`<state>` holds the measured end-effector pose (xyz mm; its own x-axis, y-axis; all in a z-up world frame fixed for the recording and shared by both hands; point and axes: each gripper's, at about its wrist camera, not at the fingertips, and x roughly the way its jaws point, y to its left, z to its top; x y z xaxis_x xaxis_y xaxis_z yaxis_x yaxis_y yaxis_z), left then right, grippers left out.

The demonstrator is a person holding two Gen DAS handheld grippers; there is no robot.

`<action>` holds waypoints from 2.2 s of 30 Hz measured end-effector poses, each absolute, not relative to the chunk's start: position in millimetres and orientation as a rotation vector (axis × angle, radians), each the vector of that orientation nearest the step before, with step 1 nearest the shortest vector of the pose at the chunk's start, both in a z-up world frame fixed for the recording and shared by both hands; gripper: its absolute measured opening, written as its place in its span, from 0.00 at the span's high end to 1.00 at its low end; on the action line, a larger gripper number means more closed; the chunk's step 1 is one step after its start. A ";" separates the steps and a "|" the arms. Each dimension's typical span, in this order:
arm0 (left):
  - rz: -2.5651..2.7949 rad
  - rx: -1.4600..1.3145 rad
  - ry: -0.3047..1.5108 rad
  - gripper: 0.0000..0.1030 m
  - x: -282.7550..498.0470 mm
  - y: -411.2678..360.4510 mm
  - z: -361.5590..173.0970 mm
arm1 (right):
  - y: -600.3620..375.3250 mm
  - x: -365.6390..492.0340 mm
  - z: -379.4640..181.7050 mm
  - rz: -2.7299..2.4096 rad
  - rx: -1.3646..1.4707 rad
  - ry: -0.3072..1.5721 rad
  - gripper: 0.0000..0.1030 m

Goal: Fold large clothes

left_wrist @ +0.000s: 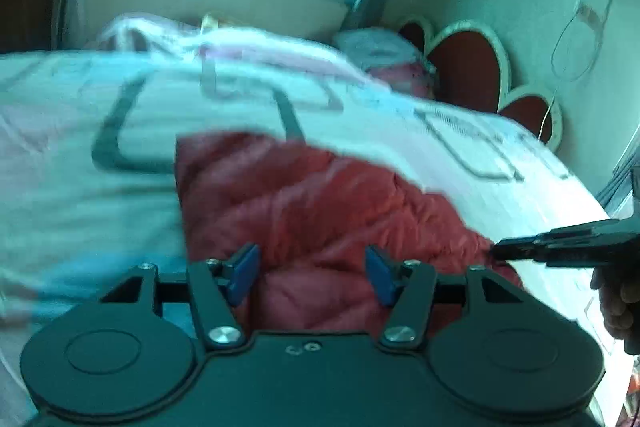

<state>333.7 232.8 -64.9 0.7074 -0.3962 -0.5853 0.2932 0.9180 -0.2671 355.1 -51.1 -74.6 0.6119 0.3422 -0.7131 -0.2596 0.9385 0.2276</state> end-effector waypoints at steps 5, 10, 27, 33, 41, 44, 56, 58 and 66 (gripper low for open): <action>-0.401 -0.122 0.690 0.44 370.2 218.9 -55.0 | -25.5 386.2 -48.5 0.404 0.115 0.784 0.87; -0.372 -0.054 0.783 0.42 401.9 199.5 -76.5 | 8.2 419.9 -74.3 0.403 0.034 0.888 0.87; -0.486 -0.002 0.743 0.45 208.6 180.4 -29.9 | -18.4 259.2 -15.3 0.573 0.036 0.779 0.87; -0.420 0.088 0.816 0.47 193.8 170.1 -55.1 | -2.7 238.3 -52.7 0.559 -0.019 0.875 0.87; -0.323 0.090 0.816 0.46 182.4 174.8 -75.5 | 6.2 236.2 -89.4 0.514 -0.072 0.894 0.87; -0.278 0.092 0.802 0.48 175.4 169.6 -66.3 | 3.4 236.9 -86.0 0.512 -0.052 0.884 0.87; -0.192 0.098 0.729 0.48 130.0 131.2 -26.8 | -52.8 183.7 -35.2 0.433 0.080 0.739 0.87; -0.184 0.092 0.716 0.47 124.1 126.4 -21.6 | -57.8 178.1 -28.7 0.419 0.085 0.727 0.87; -0.091 0.057 0.603 0.00 90.2 115.0 2.7 | -72.7 152.4 -10.8 0.355 0.096 0.711 0.22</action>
